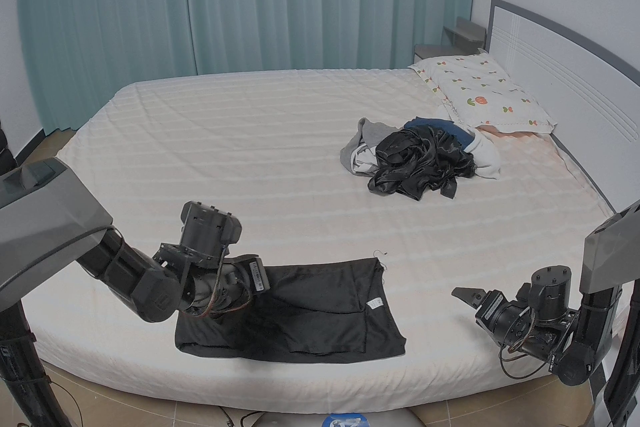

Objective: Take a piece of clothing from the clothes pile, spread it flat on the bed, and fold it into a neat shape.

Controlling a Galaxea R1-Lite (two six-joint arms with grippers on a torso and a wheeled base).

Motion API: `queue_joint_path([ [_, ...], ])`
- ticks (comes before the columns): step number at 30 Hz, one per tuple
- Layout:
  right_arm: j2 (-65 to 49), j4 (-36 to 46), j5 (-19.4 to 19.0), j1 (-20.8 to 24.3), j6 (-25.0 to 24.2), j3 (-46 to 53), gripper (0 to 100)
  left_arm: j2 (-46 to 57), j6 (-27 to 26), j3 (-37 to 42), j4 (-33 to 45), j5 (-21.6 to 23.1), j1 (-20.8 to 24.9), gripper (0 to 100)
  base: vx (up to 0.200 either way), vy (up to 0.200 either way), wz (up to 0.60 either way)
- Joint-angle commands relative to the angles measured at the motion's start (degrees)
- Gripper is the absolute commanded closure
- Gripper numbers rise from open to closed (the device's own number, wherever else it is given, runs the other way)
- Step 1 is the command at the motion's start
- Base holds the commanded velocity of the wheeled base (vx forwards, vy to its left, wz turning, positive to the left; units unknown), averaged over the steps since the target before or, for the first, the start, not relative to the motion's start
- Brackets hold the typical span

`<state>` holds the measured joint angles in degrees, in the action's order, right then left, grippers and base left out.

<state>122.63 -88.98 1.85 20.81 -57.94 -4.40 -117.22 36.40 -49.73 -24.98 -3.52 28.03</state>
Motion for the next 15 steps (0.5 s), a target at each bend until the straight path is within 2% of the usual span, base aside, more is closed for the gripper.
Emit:
queue_joint_path([
  [1, -0.11, -0.67, -0.01, 0.20, 0.02, -0.08, 0, -1.34, 1.39, -5.56, 3.01, -0.26, 3.61, 100, 0.000, -0.200, 0.00],
  [7, -0.11, -0.67, -0.01, 0.37, 0.02, -0.08, 0, -6.44, 4.03, -12.06, 6.08, -0.52, 5.55, 100, 0.000, -0.200, 0.00],
  [11, -0.02, -0.67, -0.01, 0.37, 0.02, -0.08, 0, -10.83, 4.64, -15.93, 6.17, -1.14, 5.64, 100, 0.000, 0.000, 0.00],
  [15, -0.02, -0.67, -0.01, 0.37, 0.02, -0.08, 0, -13.47, 4.73, -16.46, 6.17, -2.54, 6.43, 100, 0.000, 0.000, 0.00],
])
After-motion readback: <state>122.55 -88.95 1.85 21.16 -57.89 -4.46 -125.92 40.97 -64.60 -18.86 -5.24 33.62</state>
